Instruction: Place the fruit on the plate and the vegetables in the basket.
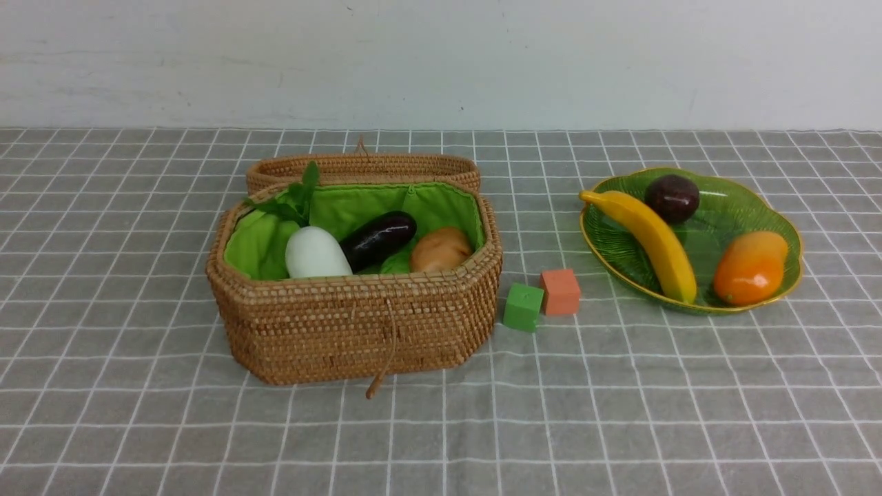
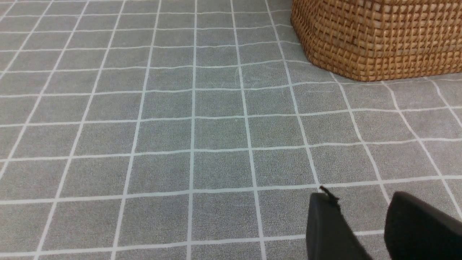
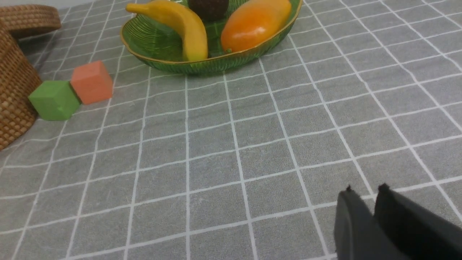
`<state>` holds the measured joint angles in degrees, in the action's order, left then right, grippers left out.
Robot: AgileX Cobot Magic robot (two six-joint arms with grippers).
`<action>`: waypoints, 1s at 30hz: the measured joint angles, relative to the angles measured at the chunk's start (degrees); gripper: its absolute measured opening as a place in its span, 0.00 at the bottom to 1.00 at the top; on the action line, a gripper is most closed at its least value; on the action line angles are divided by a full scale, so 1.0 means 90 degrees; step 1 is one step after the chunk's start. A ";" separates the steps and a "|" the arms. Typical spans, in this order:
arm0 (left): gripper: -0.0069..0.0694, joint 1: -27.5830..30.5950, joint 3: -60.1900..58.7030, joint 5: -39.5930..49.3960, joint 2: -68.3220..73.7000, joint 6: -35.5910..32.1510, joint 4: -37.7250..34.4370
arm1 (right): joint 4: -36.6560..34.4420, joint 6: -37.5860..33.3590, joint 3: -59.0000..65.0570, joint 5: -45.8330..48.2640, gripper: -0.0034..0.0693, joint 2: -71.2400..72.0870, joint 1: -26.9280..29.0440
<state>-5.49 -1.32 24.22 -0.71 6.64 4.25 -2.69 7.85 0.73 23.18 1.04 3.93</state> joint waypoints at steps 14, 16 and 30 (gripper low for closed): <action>0.40 0.0000 0.0000 0.0000 0.0000 0.0000 0.0000 | 0.0758 -0.0008 0.0019 -0.0116 0.19 0.0000 0.0000; 0.40 0.0000 0.0000 0.0000 0.0000 0.0000 0.0000 | 0.0764 -0.0008 0.0019 -0.0116 0.19 0.0000 0.0000; 0.40 0.0000 0.0000 0.0000 0.0000 0.0000 0.0000 | 0.0782 -0.0008 0.0019 -0.0116 0.22 0.0000 0.0000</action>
<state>-5.49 -1.32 24.22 -0.71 6.64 4.25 4.34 7.77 0.90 22.13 1.04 3.93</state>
